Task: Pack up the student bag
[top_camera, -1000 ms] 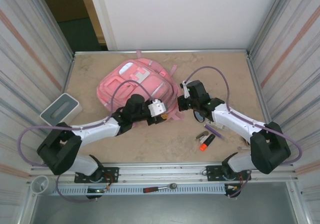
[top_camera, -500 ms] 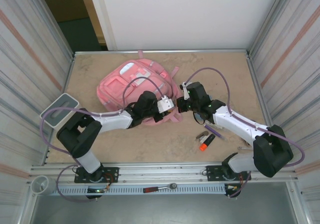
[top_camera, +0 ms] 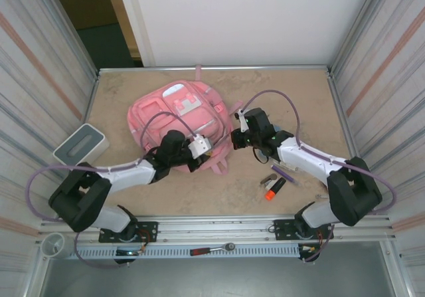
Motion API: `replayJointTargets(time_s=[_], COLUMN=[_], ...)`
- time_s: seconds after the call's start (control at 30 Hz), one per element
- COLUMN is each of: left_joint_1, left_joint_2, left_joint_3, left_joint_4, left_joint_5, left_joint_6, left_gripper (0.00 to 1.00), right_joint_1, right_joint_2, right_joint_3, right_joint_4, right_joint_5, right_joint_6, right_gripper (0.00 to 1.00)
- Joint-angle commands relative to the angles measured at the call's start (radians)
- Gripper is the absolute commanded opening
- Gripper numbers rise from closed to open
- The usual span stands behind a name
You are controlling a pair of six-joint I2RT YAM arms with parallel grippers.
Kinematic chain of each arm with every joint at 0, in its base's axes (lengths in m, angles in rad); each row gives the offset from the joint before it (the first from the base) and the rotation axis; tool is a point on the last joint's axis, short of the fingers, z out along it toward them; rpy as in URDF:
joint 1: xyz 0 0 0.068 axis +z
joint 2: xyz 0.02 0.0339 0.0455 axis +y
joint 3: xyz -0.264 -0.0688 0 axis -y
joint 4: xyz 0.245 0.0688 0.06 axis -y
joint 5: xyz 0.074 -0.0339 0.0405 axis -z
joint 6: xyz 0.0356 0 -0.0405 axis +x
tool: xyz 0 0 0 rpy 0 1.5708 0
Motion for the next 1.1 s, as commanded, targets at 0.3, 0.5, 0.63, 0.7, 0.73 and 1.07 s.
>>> replayJointTargets(time_s=[0.3,0.5,0.63,0.7,0.73,1.07], left_joint_1=[0.008,-0.04,-0.079,-0.091,-0.095,-0.098], left_joint_2=[-0.17,-0.118,-0.049,0.0,0.029,0.231], left_joint_3=[-0.127,-0.012,0.083,0.131,0.159,0.316], left_joint_4=[-0.009,-0.084,-0.108,-0.116,-0.125,-0.159], left_joint_5=[-0.116,-0.145,-0.169,-0.173,-0.175,-0.166], left_joint_6=[-0.089,-0.057,-0.061,-0.065,-0.066,-0.053], left_gripper=[0.21,0.48,0.52,0.54,0.54,0.46], right_joint_1=[-0.047,-0.024,-0.011,-0.002,0.003,0.038], right_joint_2=[0.119,0.043,-0.003,-0.026,-0.042,-0.148], right_joint_3=[0.102,0.054,0.023,0.015,0.011,0.005], right_joint_4=[0.028,0.018,0.01,0.004,0.001,-0.02], right_joint_5=[0.091,0.062,0.057,0.058,0.061,0.062], right_joint_6=[-0.009,-0.005,0.011,0.018,0.022,0.048], right_gripper=[0.0,0.0,0.0,0.0,0.0,0.0])
